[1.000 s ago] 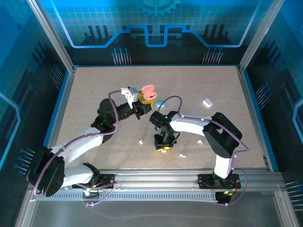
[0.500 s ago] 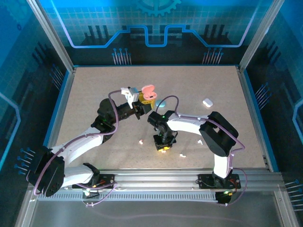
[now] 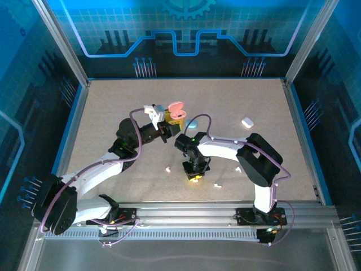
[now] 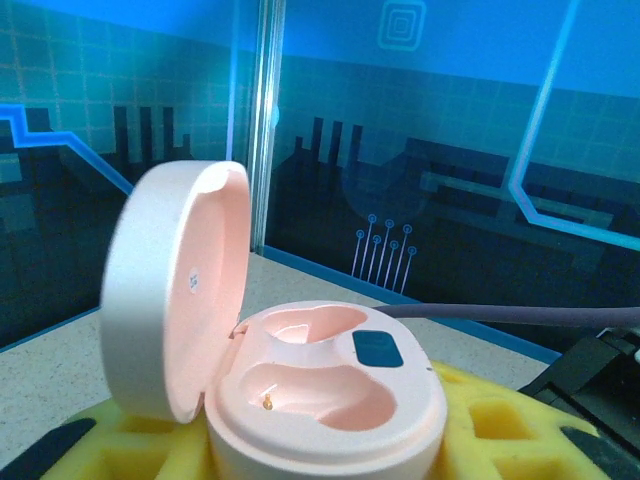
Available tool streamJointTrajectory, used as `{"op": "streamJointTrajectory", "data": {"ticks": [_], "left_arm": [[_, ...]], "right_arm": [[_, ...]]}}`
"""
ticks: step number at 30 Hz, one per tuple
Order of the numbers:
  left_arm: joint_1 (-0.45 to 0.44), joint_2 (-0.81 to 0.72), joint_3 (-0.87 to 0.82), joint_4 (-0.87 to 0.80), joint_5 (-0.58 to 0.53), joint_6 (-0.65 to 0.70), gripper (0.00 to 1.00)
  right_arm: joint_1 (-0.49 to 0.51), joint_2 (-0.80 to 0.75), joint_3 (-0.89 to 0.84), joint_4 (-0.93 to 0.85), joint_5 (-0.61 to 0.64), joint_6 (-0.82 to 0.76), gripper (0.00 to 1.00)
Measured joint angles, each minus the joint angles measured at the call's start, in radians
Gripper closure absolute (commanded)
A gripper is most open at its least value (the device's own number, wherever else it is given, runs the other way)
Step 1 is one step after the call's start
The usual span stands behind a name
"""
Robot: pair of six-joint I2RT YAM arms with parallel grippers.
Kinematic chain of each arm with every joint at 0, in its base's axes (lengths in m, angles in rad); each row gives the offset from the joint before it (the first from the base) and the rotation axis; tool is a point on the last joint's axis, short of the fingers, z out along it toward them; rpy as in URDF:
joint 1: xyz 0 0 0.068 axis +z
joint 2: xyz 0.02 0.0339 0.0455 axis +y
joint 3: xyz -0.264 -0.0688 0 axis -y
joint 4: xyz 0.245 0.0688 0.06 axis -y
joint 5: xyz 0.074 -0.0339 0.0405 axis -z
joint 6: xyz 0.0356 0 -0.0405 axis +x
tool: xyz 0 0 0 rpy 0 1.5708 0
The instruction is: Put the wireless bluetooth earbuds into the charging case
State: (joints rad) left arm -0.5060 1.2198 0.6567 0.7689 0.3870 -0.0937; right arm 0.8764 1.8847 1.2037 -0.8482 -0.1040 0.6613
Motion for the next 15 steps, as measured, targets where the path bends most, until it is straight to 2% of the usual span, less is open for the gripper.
{"op": "streamJointTrajectory", "data": {"ticks": [3, 6, 10, 15], "left_arm": [[0.000, -0.007, -0.004, -0.001, -0.017, 0.008, 0.64], [0.000, -0.019, -0.008, -0.004, -0.042, 0.018, 0.64], [0.000, -0.028, -0.017, -0.003, -0.072, 0.022, 0.64], [0.003, -0.028, -0.020, -0.003, -0.080, 0.022, 0.63]], "right_arm": [[-0.010, -0.045, -0.040, 0.036, -0.020, -0.007, 0.79], [-0.068, -0.153, -0.111, 0.080, -0.083, -0.015, 0.79], [-0.243, -0.353, -0.209, 0.213, -0.279, -0.016, 0.78], [-0.444, -0.478, -0.239, 0.383, -0.583, -0.005, 0.77]]}}
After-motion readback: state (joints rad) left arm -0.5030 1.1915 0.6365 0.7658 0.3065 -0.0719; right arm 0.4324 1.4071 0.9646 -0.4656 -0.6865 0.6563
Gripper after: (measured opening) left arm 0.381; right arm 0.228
